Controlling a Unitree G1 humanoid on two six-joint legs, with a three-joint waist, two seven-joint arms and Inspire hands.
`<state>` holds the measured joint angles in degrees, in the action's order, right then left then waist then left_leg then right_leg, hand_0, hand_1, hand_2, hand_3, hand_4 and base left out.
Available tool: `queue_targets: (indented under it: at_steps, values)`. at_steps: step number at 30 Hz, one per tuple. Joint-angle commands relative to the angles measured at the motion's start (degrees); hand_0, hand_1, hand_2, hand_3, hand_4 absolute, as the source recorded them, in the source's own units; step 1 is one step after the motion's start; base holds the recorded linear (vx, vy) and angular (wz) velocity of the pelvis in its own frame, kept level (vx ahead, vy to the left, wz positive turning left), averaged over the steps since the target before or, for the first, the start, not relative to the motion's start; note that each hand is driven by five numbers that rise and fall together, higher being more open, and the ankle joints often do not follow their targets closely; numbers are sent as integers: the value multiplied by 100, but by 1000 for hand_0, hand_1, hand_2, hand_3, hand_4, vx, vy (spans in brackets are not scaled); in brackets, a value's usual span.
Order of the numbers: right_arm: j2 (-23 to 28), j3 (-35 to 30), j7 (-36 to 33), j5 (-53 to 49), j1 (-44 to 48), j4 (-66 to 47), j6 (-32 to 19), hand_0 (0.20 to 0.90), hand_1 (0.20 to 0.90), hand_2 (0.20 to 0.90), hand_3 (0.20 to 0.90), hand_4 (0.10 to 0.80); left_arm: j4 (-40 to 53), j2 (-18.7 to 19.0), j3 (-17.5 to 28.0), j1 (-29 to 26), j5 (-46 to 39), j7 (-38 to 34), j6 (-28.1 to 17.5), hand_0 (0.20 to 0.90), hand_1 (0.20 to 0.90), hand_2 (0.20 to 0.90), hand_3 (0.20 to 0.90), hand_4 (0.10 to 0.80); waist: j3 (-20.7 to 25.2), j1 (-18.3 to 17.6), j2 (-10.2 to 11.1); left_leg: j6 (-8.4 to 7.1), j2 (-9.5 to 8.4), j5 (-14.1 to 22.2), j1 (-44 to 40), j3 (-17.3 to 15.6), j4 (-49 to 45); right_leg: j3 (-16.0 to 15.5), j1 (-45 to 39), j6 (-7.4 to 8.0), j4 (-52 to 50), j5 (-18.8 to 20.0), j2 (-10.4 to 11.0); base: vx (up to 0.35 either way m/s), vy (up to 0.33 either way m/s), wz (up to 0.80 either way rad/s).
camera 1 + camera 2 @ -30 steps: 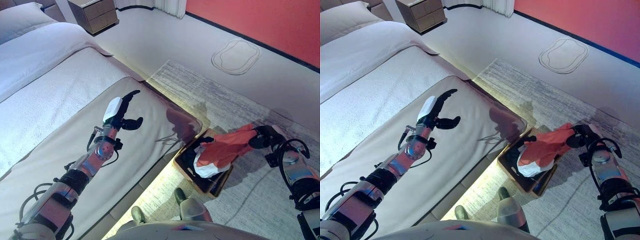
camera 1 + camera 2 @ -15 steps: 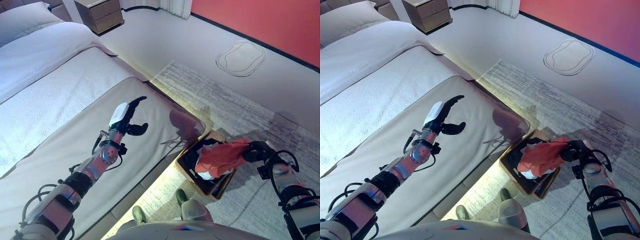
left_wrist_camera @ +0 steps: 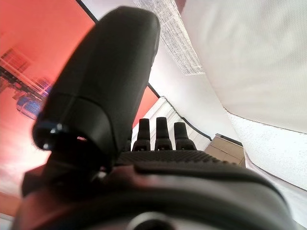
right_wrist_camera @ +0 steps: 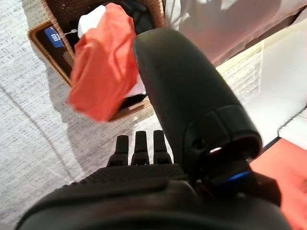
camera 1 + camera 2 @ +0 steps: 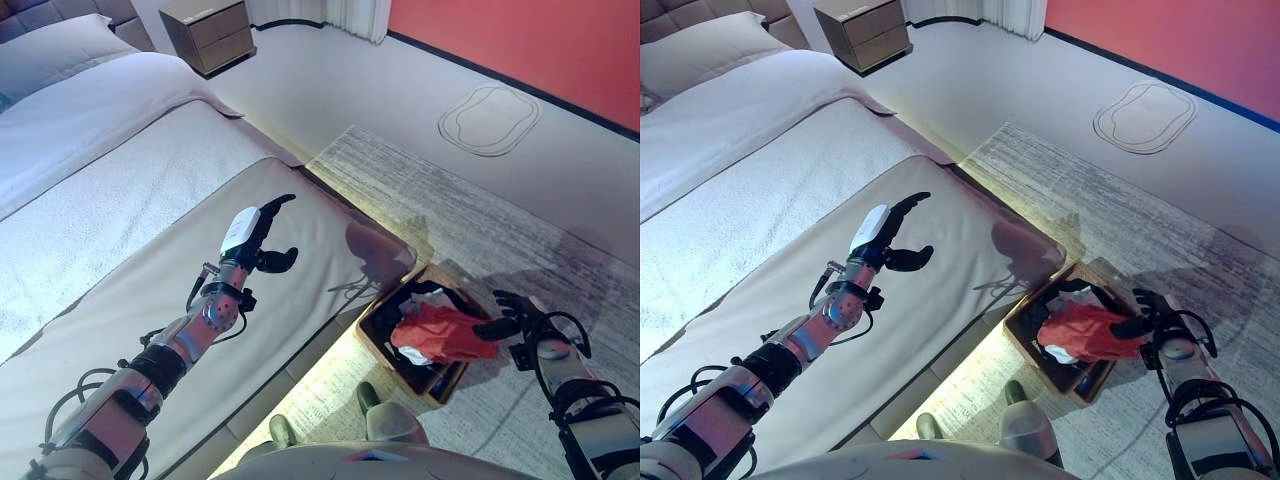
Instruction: Pick up the clothes from the bed and place them into the basket
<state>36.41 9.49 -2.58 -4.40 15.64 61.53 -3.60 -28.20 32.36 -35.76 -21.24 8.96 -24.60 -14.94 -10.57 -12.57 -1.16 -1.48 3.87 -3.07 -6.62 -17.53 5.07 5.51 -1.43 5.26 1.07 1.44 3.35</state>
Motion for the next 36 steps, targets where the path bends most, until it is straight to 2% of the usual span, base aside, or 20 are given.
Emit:
queue_targets:
  at_steps: [1,8,13,20,26,36]
  values:
    - [228,-48,-399,-94,200,-592,-482,900,900,900,900,800,161,72,321,-330,-62,-401,-398,900,900,900,900,800,266,144,163,216,-84,1112,-105,82,-561,94,472,197,-152,170,-64,0,0,0]
    - [165,-171,-536,-468,-290,-2317,-568,900,900,900,900,800,62,-91,689,84,19,-389,-366,900,900,900,900,800,316,161,234,174,-88,980,-134,303,-366,27,386,174,-139,132,-81,11,-4,5]
    - [-187,-216,-762,-464,-668,-3204,-732,900,900,900,900,800,-22,-303,971,435,179,-351,-396,900,900,900,900,800,344,204,232,155,-107,900,-135,475,-237,-25,296,141,-79,94,-94,34,7,16]
    - [-947,33,-1298,58,-1116,-4296,-1034,900,900,900,900,800,59,-595,1278,1183,125,-190,-583,900,900,900,900,800,373,428,176,136,-153,777,-109,841,-77,-300,103,98,29,14,-26,51,17,22]
    - [-1023,461,-1298,535,-1244,-4731,-1212,900,900,900,900,800,28,-756,1471,1644,-195,22,-839,900,900,900,900,800,436,645,141,102,-153,735,-66,1019,-59,-608,-50,75,119,-63,53,60,27,22]
    - [-926,750,-1006,462,-1306,-4820,-1151,900,900,900,900,800,69,-743,1626,2046,-720,789,-803,900,900,900,900,800,513,1002,235,65,-132,663,-23,1224,-45,-1140,-293,67,241,-131,136,50,-16,22]
